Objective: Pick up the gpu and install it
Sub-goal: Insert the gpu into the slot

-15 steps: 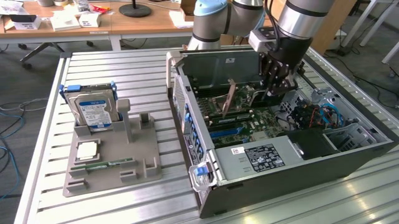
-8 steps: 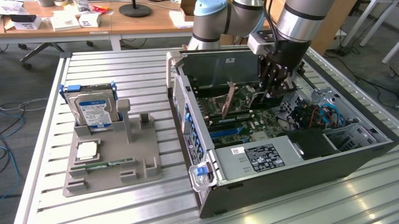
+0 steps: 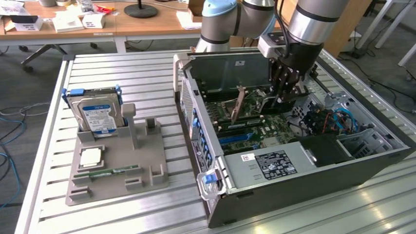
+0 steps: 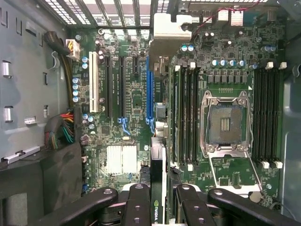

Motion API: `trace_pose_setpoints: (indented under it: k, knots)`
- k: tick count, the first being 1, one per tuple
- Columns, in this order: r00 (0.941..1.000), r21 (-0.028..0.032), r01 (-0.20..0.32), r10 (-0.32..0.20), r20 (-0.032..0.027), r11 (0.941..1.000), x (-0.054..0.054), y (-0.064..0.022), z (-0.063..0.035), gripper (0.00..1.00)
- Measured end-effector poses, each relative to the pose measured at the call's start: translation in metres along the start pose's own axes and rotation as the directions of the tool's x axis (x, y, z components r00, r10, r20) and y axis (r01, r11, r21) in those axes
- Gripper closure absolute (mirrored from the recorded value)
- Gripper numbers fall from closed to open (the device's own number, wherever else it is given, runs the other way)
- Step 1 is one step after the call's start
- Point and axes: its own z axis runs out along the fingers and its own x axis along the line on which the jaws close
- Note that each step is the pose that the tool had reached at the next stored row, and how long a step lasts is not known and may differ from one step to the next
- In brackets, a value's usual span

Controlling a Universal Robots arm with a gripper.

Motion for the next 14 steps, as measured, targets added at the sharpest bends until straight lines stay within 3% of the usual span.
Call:
trace_pose_setpoints:
  k: [5,7,10,14]
  knots:
    - [1.0,0.0018,0.0,0.0,0.0001,1.0,0.0,0.0069,0.0001,0.74]
    - [1.0,0.0098,0.0,0.0,0.0003,1.0,0.0,0.0126,0.0042,0.74]
    - [1.0,0.0146,0.0,0.0,0.0001,0.9999,0.0,0.0139,0.0053,0.74]
    - [1.0,0.0154,0.001,-0.001,0.0004,0.9999,0.0,0.0141,0.0054,0.74]
